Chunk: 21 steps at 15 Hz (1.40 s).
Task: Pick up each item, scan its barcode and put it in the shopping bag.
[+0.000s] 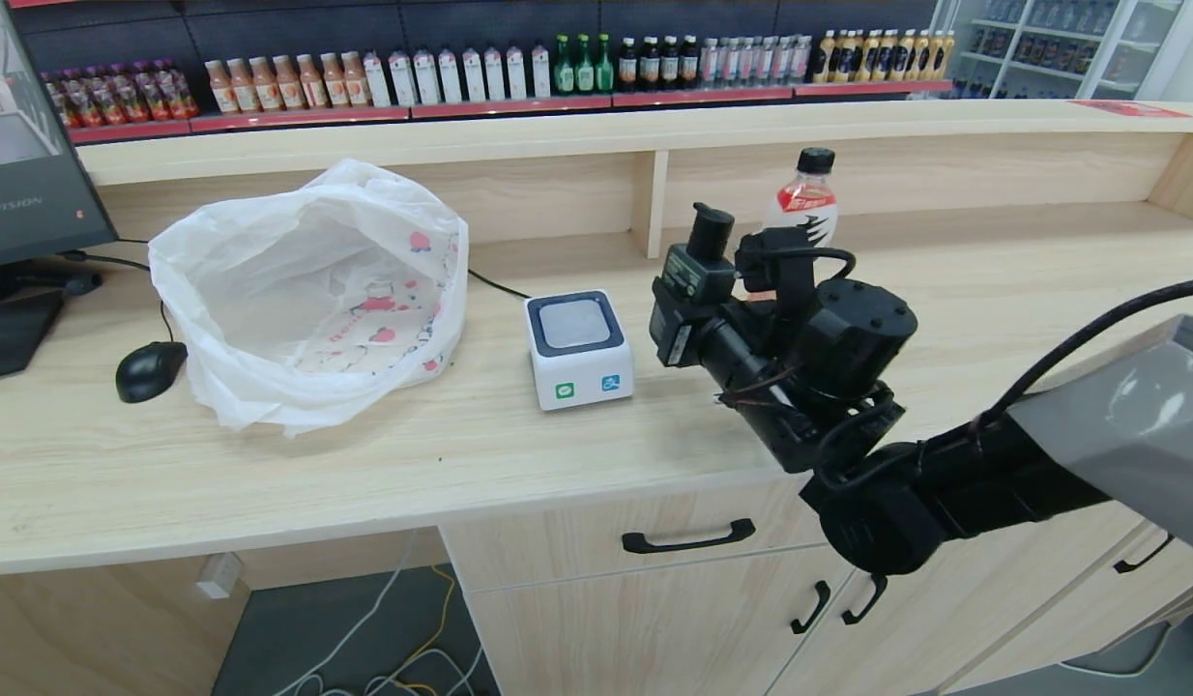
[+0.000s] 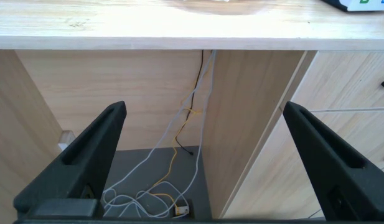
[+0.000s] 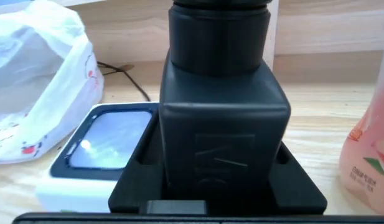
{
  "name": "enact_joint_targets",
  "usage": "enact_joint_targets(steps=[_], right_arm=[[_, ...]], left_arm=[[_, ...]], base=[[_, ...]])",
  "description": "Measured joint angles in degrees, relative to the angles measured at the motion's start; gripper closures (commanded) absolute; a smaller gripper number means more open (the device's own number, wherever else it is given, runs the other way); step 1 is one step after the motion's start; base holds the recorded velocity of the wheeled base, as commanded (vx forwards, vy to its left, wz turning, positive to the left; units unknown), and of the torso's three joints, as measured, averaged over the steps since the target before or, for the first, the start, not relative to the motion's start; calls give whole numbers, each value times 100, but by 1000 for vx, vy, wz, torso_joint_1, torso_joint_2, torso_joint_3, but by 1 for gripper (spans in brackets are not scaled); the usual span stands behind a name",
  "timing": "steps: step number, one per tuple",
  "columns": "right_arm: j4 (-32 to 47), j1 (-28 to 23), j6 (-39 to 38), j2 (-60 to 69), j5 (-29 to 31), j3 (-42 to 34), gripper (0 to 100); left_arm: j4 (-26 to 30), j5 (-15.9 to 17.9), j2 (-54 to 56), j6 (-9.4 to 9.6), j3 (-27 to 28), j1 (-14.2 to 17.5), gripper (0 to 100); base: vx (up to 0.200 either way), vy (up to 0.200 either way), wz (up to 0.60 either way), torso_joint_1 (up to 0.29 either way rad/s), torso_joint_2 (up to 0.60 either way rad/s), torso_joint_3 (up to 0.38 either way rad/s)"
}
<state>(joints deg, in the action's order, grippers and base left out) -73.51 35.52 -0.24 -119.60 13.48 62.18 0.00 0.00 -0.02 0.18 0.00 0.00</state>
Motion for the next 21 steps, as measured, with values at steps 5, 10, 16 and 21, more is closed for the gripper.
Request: enact_joint_targets(steps=[5, 10, 16, 21], right_arm=[[0, 251, -117, 1363, -115, -2021, 100], [11, 384, -407, 3031, -312, -4091, 100], [-1, 689, -1381, 3597, -1370, -4237, 100], [-28, 728, -2436, 3427, -3043, -3772, 100]], left_arm=[[0, 0, 0, 0, 0, 0, 0], [0, 0, 0, 0, 0, 0, 0], [0, 2, 0, 0, 0, 0, 0], [0, 0, 0, 0, 0, 0, 0]], base=[[0, 0, 0, 0, 0, 0], [0, 0, 0, 0, 0, 0], [0, 0, 0, 0, 0, 0], [0, 0, 0, 0, 0, 0]])
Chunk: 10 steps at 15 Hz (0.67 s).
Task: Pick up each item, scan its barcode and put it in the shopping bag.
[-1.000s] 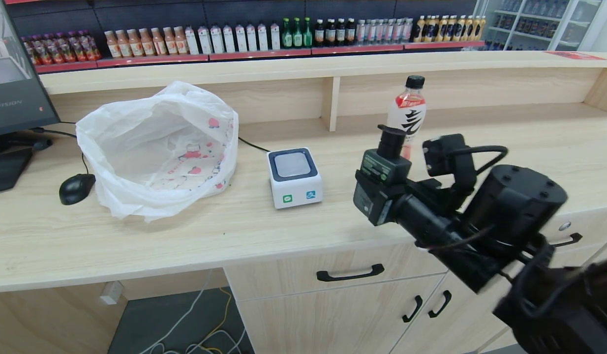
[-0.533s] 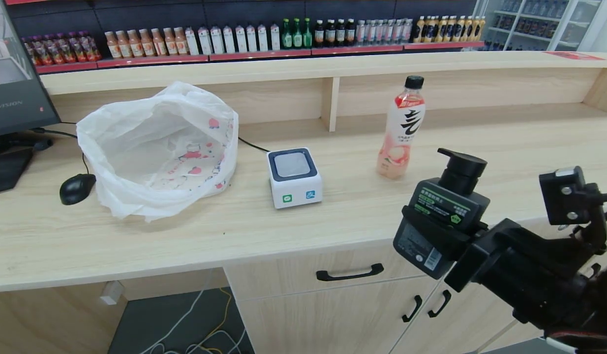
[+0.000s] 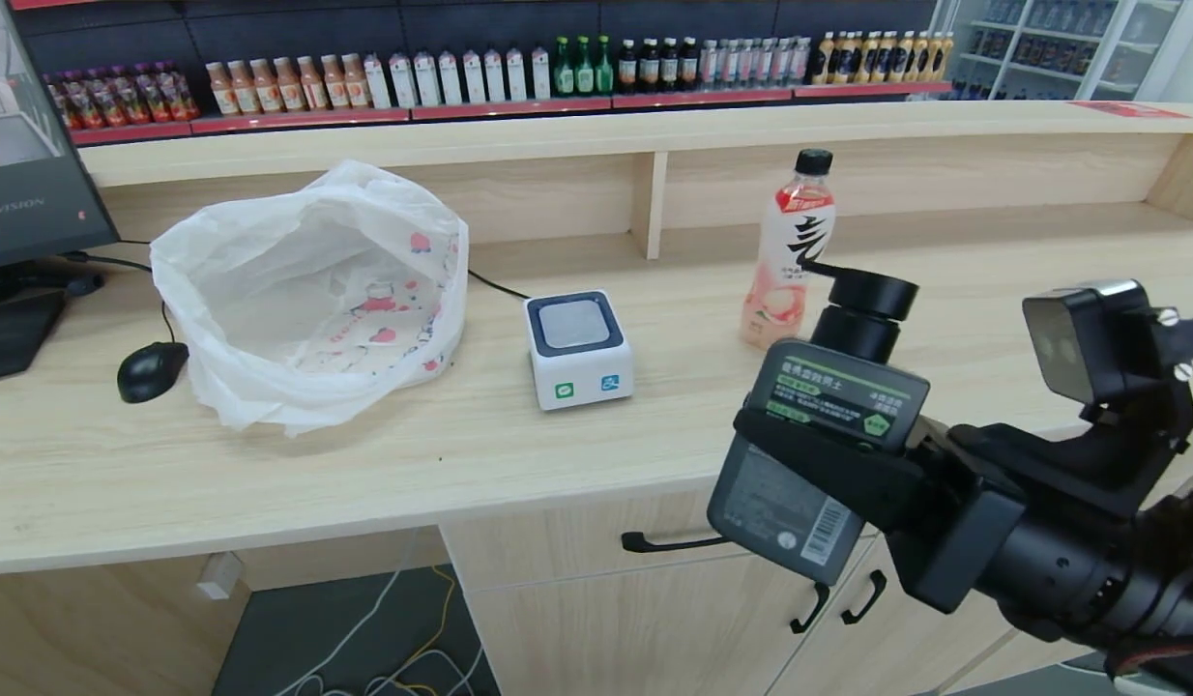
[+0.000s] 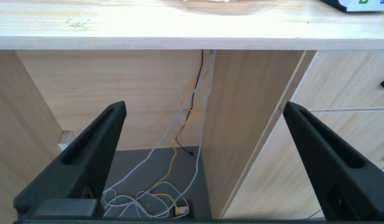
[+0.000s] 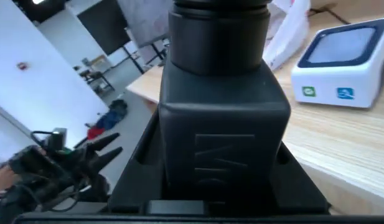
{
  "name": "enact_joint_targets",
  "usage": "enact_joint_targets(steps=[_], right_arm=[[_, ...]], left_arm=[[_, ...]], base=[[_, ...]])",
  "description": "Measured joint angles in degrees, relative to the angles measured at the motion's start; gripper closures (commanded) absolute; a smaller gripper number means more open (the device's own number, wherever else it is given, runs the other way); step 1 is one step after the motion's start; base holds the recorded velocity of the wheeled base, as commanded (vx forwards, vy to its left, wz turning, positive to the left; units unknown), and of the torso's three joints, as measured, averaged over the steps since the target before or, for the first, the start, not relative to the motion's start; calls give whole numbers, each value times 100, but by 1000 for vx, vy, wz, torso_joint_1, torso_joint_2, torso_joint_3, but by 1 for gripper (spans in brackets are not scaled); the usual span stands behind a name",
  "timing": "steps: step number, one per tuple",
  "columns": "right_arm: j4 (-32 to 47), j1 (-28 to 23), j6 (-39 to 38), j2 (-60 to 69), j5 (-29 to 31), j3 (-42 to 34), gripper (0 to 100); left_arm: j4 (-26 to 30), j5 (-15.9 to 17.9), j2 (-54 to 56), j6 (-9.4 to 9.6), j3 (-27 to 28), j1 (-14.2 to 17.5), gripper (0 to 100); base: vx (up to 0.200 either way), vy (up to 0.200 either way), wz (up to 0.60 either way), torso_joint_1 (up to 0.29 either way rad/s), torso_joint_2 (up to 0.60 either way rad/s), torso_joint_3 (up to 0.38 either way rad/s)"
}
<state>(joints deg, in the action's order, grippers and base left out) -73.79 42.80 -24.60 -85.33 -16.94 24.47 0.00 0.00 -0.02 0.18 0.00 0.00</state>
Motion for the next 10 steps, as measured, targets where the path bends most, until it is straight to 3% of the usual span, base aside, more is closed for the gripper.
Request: enact_joint_targets(steps=[5, 10], right_arm=[[-429, 229, -1385, -488, -358, 968, 100], [-460, 507, -1576, -647, -678, 1169, 100]], left_arm=[[0, 0, 0, 0, 0, 0, 0], [0, 0, 0, -2, 0, 0, 0]], base=[[0, 0, 0, 0, 0, 0], [0, 0, 0, 0, 0, 0]])
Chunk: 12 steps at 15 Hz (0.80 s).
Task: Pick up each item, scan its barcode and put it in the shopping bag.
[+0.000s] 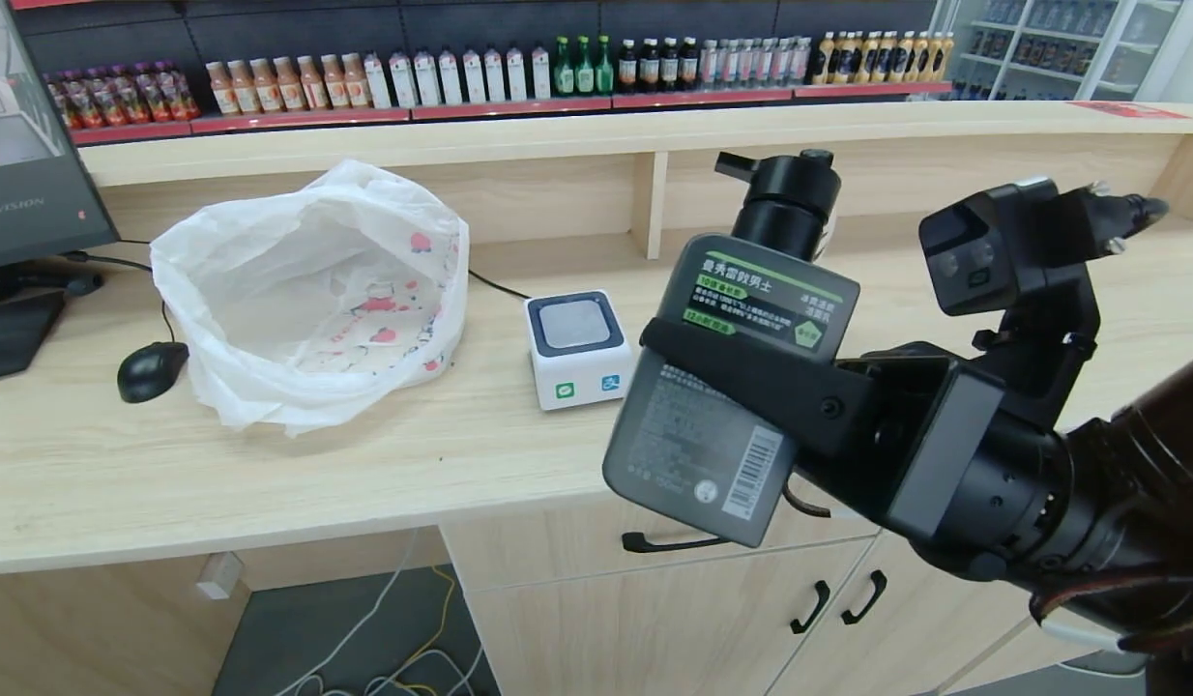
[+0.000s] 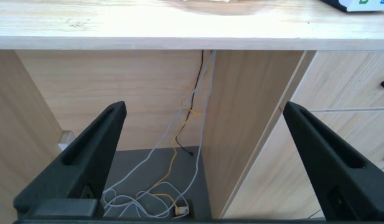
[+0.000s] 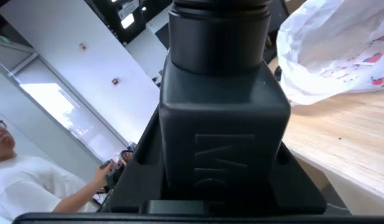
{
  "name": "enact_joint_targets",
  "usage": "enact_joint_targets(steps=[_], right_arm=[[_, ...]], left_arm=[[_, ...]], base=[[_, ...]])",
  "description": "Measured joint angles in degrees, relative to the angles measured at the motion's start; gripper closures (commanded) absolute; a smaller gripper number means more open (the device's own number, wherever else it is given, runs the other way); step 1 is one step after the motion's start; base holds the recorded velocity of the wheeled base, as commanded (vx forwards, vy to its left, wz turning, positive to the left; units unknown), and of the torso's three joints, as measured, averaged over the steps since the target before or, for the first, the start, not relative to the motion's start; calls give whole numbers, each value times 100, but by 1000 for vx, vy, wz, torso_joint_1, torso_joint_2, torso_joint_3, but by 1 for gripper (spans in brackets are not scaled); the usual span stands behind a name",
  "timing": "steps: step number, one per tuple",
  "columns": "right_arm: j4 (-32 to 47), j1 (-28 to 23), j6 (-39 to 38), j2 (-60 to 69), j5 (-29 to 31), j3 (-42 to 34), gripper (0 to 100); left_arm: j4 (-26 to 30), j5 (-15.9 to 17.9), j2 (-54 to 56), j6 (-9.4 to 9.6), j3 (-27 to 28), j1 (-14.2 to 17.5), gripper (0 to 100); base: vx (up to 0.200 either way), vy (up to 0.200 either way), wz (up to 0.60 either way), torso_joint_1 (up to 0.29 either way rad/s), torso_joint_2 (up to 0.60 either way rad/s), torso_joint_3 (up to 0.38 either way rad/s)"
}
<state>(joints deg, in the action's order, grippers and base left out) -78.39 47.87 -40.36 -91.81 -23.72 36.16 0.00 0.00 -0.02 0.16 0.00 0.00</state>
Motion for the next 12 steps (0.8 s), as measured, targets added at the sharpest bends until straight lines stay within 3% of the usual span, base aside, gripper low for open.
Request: enact_joint_targets(steps=[4, 12], right_arm=[[5, 162, -488, 143, -20, 190, 100], [44, 312, -646, 261, -104, 535, 100]], left_arm=[[0, 0, 0, 0, 0, 0, 0], [0, 0, 0, 2, 0, 0, 0]], base=[[0, 0, 0, 0, 0, 0], [0, 0, 0, 0, 0, 0]])
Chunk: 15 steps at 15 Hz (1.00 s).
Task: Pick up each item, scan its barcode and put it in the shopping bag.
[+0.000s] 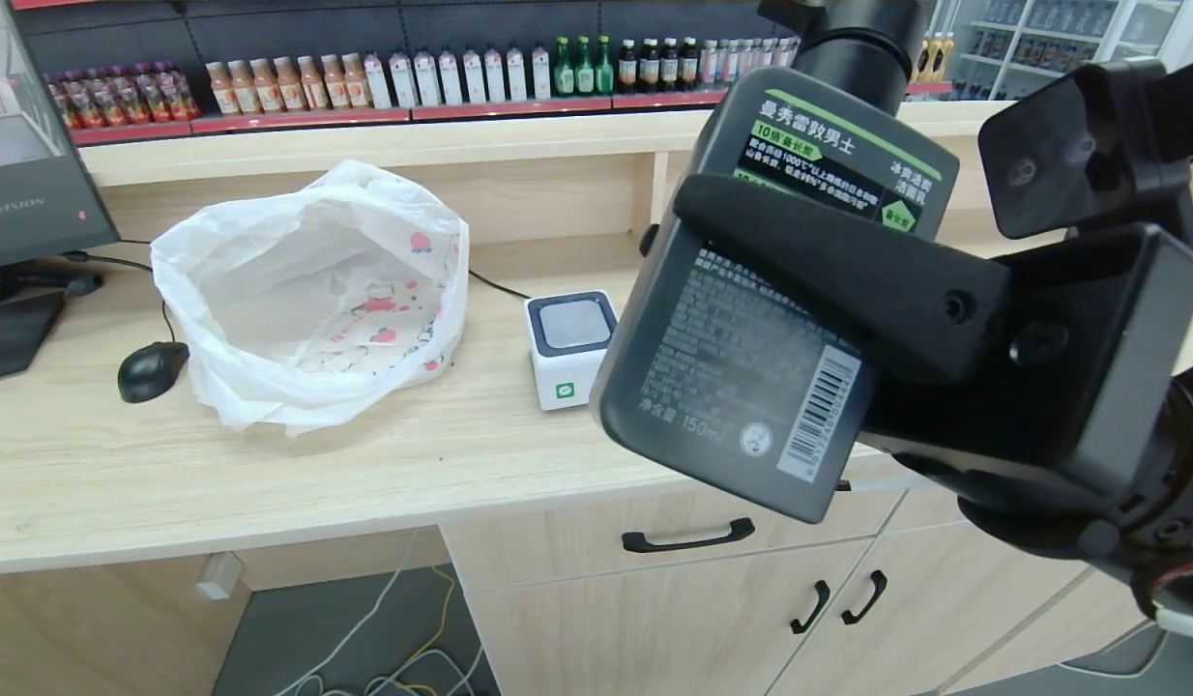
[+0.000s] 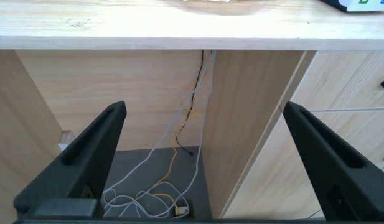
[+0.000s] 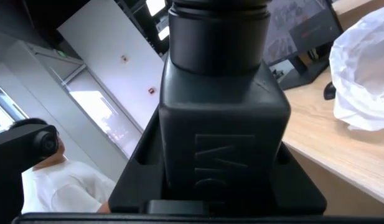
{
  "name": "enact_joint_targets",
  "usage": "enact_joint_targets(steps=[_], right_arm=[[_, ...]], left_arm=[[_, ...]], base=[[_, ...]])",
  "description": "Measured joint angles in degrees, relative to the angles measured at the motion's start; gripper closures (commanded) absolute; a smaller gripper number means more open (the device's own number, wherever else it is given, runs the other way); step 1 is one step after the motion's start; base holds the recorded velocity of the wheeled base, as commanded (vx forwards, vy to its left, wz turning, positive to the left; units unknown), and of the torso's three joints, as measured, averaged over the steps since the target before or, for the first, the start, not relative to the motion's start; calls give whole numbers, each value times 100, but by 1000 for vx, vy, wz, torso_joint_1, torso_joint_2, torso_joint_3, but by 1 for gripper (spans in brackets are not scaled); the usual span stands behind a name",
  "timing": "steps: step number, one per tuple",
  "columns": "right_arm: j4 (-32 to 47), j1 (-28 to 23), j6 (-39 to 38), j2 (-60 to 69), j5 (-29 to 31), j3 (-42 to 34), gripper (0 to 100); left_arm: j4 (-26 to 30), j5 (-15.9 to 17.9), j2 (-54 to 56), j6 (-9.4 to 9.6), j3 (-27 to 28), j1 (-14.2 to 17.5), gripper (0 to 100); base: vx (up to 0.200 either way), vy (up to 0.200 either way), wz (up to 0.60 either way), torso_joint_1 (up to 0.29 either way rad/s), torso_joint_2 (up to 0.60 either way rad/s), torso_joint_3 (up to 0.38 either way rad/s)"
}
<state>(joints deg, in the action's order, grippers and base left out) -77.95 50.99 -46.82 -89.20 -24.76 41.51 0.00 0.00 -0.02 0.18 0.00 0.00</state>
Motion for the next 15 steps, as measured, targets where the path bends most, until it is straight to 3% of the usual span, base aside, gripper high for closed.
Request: enact_joint_targets(steps=[15], right_arm=[[2, 22, 5, 17, -44, 66, 100]], left_arm=[[0, 0, 0, 0, 0, 0, 0]], base=[[0, 0, 0, 0, 0, 0]])
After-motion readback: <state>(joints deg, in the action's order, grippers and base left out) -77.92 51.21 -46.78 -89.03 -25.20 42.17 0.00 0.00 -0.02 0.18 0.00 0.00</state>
